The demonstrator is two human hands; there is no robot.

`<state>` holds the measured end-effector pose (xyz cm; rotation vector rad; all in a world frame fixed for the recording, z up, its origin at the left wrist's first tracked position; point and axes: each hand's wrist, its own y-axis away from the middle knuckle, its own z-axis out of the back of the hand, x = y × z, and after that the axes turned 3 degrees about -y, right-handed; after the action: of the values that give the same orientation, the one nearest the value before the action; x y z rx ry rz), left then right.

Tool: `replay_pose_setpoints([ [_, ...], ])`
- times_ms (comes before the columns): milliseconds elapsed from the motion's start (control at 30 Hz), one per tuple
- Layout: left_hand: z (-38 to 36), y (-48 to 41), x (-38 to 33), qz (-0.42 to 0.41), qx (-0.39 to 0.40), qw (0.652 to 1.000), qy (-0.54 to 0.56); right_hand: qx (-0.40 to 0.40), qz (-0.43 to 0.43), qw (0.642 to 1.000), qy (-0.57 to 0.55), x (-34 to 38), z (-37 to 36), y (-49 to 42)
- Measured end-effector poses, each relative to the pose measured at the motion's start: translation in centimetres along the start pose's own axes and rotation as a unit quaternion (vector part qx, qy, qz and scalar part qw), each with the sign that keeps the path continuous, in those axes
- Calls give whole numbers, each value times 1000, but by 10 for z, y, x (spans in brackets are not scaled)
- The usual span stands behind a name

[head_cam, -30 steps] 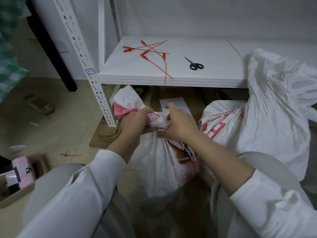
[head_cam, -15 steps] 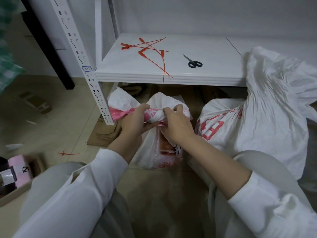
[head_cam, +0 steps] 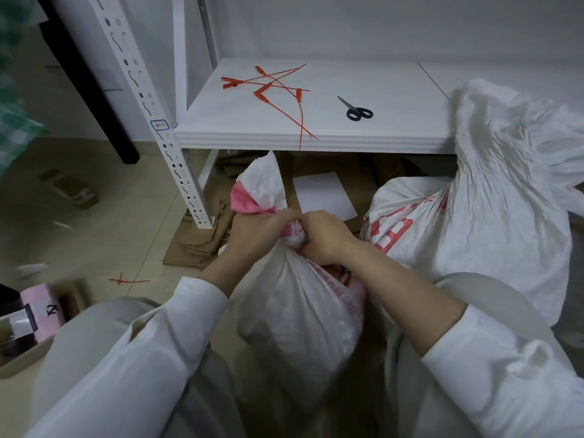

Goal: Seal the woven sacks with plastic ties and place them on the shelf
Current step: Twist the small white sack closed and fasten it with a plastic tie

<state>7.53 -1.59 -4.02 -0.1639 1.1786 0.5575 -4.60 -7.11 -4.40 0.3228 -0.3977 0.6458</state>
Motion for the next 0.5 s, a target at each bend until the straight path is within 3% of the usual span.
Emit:
replay_pose_setpoints([
  [233, -3, 3, 17, 107, 93, 988, 58, 16, 1, 1000, 12, -9, -17, -5],
  [500, -7, -2, 30, 123, 116, 984, 51, 6, 7, 1000, -19, -14, -34, -12],
])
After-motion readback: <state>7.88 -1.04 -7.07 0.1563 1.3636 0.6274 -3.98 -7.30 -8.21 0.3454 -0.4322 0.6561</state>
